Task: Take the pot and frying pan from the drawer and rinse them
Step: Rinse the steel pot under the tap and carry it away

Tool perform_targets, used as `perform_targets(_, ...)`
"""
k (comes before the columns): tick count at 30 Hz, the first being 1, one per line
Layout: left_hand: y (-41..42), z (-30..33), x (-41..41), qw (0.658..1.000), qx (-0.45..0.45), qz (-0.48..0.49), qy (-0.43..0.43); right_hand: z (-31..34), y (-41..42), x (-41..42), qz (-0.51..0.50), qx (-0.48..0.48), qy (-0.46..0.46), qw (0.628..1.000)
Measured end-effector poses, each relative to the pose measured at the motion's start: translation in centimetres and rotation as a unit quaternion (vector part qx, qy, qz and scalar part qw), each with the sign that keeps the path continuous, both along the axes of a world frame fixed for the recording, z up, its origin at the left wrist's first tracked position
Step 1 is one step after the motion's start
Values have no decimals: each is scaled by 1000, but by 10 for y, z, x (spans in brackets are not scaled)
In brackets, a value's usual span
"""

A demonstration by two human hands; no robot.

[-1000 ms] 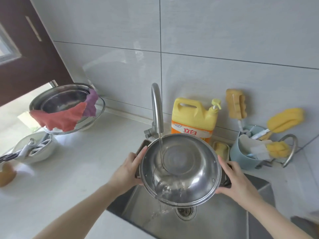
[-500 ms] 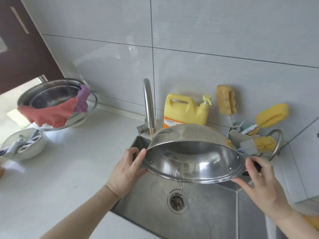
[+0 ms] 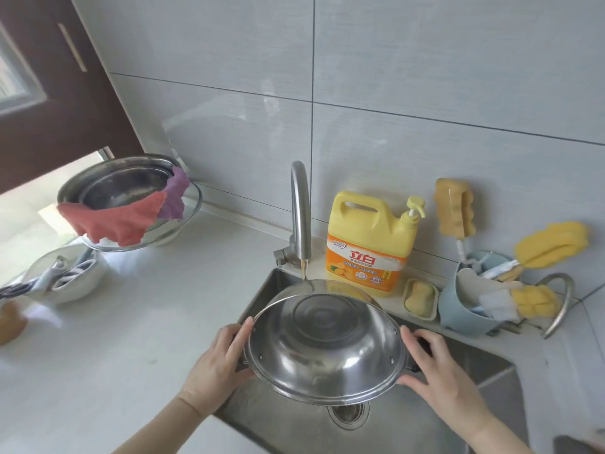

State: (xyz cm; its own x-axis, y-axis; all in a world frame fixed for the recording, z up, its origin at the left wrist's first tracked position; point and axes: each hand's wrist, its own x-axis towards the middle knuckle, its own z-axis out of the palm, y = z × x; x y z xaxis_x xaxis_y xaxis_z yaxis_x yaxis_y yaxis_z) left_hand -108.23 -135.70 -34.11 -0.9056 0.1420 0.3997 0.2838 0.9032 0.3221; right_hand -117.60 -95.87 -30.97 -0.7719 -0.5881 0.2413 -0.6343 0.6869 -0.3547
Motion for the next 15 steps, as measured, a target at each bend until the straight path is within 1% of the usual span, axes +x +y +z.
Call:
perform_targets(5,-25,2,7,998,18,56,-39,-5,-35,-23,39,-2,-4,999)
perform_targets(9,-41,-2,11,992,25,101,-65,-4,-54,-38,64,-6,11,998)
perform_targets(15,-34,5,1,997,12,78,-23,-3,-50,-47,72,-16,37,997)
